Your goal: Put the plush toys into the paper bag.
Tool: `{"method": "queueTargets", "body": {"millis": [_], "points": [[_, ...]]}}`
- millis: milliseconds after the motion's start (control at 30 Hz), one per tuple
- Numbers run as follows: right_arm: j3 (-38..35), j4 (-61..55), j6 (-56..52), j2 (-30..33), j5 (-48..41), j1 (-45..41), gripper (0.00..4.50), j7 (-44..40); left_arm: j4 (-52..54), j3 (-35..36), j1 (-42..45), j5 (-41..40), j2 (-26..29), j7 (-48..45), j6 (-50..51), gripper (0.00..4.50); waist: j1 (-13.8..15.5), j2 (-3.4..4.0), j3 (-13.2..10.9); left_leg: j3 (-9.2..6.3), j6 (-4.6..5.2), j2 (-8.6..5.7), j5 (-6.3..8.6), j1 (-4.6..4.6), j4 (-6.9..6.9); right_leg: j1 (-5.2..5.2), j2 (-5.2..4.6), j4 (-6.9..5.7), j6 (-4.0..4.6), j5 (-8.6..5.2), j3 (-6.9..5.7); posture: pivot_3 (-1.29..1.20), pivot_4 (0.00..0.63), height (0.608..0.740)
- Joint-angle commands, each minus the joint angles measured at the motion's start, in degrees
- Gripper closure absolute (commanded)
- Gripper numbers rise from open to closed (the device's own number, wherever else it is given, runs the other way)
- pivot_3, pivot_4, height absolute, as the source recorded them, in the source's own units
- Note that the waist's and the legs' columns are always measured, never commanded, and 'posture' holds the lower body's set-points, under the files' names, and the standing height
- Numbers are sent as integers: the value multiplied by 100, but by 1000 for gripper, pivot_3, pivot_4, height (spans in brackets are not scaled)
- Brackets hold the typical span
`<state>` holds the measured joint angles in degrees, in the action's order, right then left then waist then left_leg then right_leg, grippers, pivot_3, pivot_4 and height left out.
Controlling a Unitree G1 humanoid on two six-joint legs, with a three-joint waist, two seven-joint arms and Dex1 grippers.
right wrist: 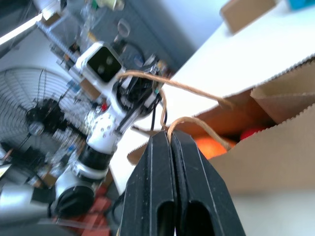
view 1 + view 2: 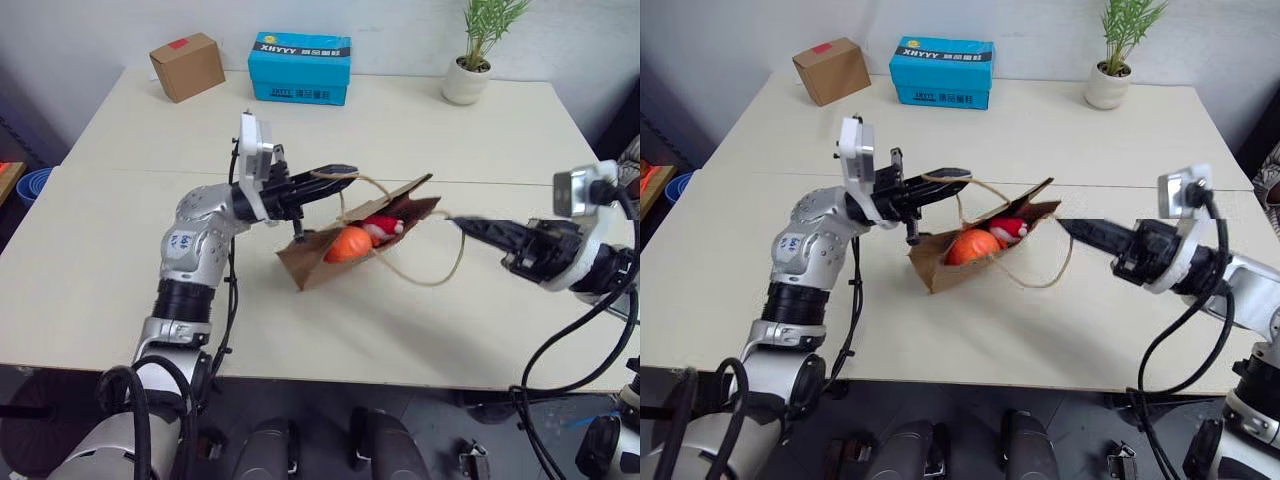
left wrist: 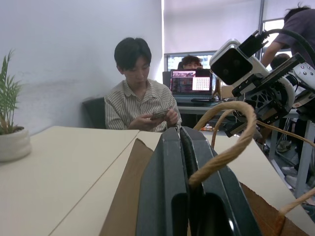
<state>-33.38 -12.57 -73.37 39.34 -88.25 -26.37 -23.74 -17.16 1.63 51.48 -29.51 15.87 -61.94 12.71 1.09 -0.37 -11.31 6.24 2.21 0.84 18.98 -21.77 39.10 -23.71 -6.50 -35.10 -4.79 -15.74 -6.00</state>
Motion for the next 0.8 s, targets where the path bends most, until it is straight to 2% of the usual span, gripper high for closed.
{"method": "queueTargets", "body": {"millis": [33,267,300,333,367,467,567,767,800], "points": [[76,-57,639,-163,-222,-179,4476,519,-345,96,294,143,-10,-30,-392,4500,0,0,0,1,0,0,0,-1,0,0,0,0,-1,0,-3,0,150,740],[503,-226,1581,-818,-26,-211,4476,927,-655,296,362,98,338,-107,-260,4500,7,0,0,7,6,0,-2,-12,2,-9,4,3,-10,6,-15,0,150,740],[538,-238,1635,-877,-147,-221,4495,906,-656,302,358,91,395,-149,-225,4300,6,0,0,6,8,-1,-3,-18,4,-13,4,3,-11,6,-15,0,150,740],[597,-481,2064,-987,299,-247,4500,542,-635,333,349,46,459,-177,-120,4082,6,0,0,5,9,-1,-3,-23,5,-17,5,3,-11,6,-16,0,150,740],[685,-592,2094,-955,395,-241,4310,430,-577,329,329,19,539,-252,-32,3885,6,0,0,6,10,-2,-4,-27,5,-22,7,1,-12,7,-17,0,150,740],[884,-809,2176,-832,647,-134,3547,163,-458,394,271,78,767,-303,-52,2986,15,0,0,11,13,-6,-6,-52,7,-50,19,-3,-15,8,-19,0,150,740],[867,-790,2231,-604,819,49,2500,-90,-356,466,196,131,1053,-338,-77,2025,20,0,0,14,16,-12,-7,-61,8,-59,17,-3,-18,10,-25,0,150,740],[659,-785,2262,-57,876,422,442,-546,373,405,-284,-47,1667,-576,695,149,12,0,0,18,21,-14,-6,-60,8,-60,15,-4,-20,11,-23,0,150,740],[597,-800,2244,52,853,495,75,-644,512,409,-420,-61,1756,-578,829,0,12,0,0,19,21,-13,-6,-59,8,-60,15,-6,-20,11,-21,0,150,740]]}}
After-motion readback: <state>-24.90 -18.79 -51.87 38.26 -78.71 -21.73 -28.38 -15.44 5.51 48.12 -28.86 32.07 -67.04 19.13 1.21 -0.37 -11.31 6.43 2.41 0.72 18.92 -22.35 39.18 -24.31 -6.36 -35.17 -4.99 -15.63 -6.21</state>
